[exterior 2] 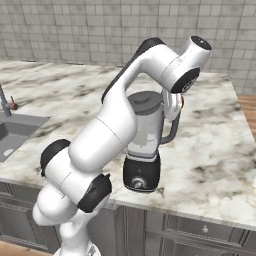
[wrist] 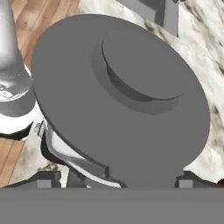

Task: Grab the garlic and lemon from the fridge, place them in the blender, close the lid, and turn on the blender to create a marinade.

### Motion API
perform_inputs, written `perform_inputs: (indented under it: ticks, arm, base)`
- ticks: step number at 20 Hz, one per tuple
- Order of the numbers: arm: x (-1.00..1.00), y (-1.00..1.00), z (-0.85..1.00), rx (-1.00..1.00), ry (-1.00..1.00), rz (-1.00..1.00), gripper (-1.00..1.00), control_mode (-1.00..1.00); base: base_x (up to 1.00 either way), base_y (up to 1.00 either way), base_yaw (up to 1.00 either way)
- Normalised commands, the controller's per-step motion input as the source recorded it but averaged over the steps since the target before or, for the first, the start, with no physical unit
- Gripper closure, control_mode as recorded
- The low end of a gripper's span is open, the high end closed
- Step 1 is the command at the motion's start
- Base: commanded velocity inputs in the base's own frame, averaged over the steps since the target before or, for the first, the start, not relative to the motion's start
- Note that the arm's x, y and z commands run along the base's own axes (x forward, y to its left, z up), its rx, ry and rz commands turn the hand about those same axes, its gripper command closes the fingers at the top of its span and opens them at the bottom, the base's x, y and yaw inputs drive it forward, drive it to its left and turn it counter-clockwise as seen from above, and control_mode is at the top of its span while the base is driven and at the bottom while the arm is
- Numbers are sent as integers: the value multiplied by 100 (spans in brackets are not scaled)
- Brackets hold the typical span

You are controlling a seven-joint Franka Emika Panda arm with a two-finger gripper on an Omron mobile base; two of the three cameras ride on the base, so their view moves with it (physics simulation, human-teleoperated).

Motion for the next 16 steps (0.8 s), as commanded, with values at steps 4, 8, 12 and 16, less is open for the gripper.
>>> perform_inputs:
  ticks: [4, 8, 12, 16]
  arm:
    - [-29, -1, -31, 0, 0, 0, -100, -100]
    - [-2, 12, -54, -2, 1, -3, -100, -100]
    - [-8, 10, -12, 0, 0, -7, -100, -100]
    - [-26, 0, 23, 0, -7, -10, -100, -100]
  base:
    - [0, 0, 0]
    - [0, 0, 0]
    - [0, 0, 0]
    - [0, 0, 0]
